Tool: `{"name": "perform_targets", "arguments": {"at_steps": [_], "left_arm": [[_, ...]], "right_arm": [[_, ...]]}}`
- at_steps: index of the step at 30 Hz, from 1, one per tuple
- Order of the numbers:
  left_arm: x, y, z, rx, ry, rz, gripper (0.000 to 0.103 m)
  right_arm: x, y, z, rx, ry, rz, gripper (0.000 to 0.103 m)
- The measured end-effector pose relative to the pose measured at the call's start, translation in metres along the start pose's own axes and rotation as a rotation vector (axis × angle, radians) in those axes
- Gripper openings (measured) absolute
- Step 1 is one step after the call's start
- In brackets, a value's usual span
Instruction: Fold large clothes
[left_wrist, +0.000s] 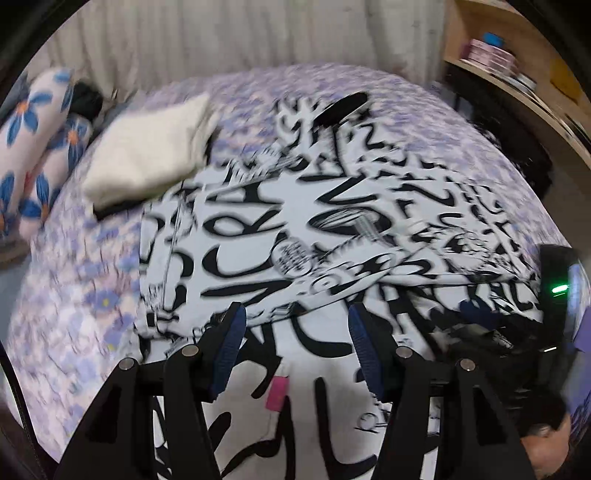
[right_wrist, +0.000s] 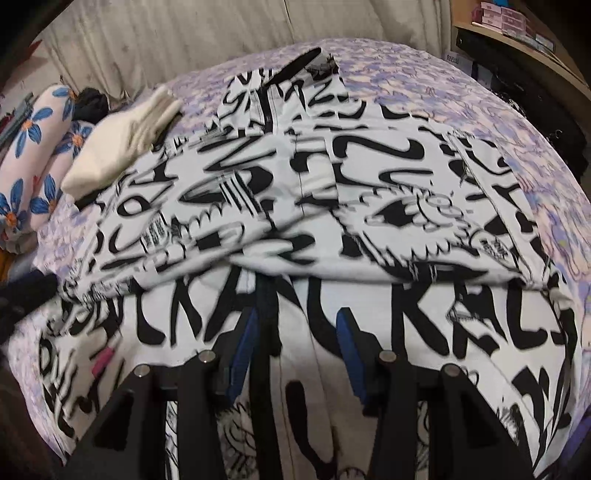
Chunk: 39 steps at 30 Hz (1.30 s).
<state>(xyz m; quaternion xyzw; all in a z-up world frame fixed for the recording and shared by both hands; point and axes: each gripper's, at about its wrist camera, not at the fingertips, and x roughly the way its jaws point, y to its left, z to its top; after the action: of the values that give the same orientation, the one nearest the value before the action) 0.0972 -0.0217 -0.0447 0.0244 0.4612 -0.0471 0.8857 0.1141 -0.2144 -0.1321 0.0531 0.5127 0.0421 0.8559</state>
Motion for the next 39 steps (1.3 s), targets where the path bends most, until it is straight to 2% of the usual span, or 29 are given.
{"name": "perform_targets", "arguments": {"at_steps": [4,10,17,22,28,33,36,39], "left_arm": [[-0.027,-0.017,0.013,0.062,-0.052,0.040,0.056],[-0.060,-0.013,0.035,-0.009,-0.081,0.037,0.056],[-0.095,-0.027,0.042,0.013,-0.175,0.043,0.056],[-0.110,-0.046,0.041,0.055,-0.183,0.060,0.058],[-0.129,-0.059,0.026,0.110,-0.191,0.022,0.066],[-0.142,-0.051,0.002,0.126,-0.177,-0.009,0.066],[-0.147,-0.038,-0.016,0.130,-0.170,-0.001,0.067],[-0.148,-0.021,-0.036,0.134,-0.169,0.038,0.070]], "right_arm": [[-0.003,0.002,-0.010,-0.002,0.008,-0.020,0.045],[-0.012,0.005,-0.016,-0.007,0.006,-0.048,0.045],[-0.024,0.013,-0.020,-0.017,-0.010,-0.048,0.045],[-0.031,0.018,-0.025,-0.038,-0.023,-0.048,0.044],[-0.048,0.011,-0.033,-0.024,-0.044,-0.030,0.044],[-0.074,-0.003,-0.035,-0.009,-0.090,-0.005,0.044],[-0.095,-0.014,-0.039,-0.012,-0.130,0.013,0.045],[-0.109,-0.023,-0.045,-0.017,-0.152,0.023,0.045]]}}
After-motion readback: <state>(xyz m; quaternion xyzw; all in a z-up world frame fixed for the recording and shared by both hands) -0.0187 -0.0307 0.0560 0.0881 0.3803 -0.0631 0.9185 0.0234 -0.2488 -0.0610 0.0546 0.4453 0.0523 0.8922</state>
